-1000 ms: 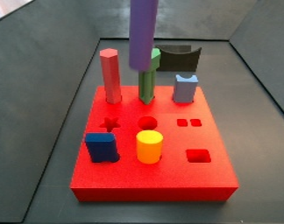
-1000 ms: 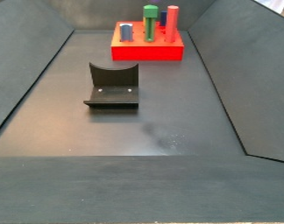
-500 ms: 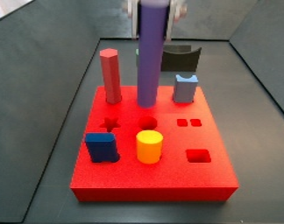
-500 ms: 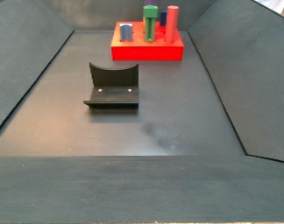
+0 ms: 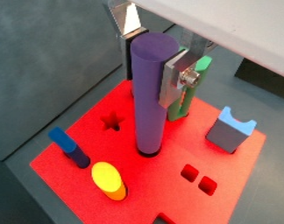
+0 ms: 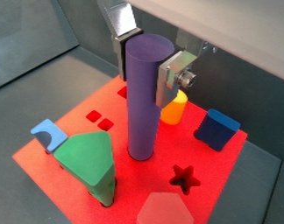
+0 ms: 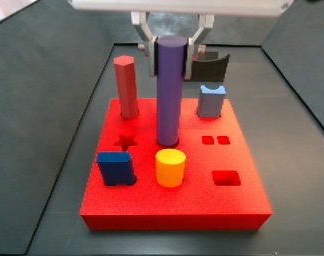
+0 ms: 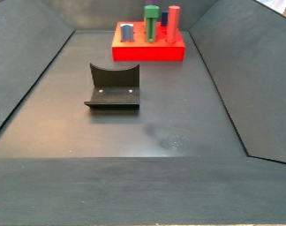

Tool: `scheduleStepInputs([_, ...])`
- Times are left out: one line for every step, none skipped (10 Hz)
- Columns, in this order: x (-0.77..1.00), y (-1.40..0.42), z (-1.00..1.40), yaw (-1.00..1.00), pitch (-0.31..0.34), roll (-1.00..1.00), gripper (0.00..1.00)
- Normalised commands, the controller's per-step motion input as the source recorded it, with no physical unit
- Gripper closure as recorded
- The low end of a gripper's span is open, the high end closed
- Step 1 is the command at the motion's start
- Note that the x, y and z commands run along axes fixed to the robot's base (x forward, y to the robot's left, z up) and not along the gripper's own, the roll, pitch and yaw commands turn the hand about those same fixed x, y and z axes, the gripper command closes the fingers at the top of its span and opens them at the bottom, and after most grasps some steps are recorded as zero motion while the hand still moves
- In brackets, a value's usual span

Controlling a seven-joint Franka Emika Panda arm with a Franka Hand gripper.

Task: Pick up the round object. Move up. Place the round object on the fixture. Regrasp the round object. Move to above the board. Insert the round object.
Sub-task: Insert the round object.

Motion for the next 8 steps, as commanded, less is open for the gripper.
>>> scheduleStepInputs([0.0, -0.03, -0.25, -0.01, -0.041, 0.0, 1.0])
scheduleStepInputs([0.0, -0.06, -0.3, 0.0, -0.079, 0.0, 1.0])
scheduleStepInputs([0.0, -0.07, -0.32, 0.0, -0.081, 0.0, 1.0])
scheduleStepInputs([0.07, -0.15, -0.38, 0.0, -0.057, 0.0, 1.0])
scheduleStepInputs([0.25, -0.21, -0.36, -0.03, 0.0, 0.0, 1.0])
scheduleStepInputs([0.22, -0.19, -0.37, -0.03, 0.0, 0.01, 1.0])
scheduleStepInputs([0.13, -0.12, -0.45, 0.0, 0.0, 0.0, 1.0])
scheduleStepInputs([0.0, -0.06, -0.48, 0.0, 0.0, 0.04, 1.0])
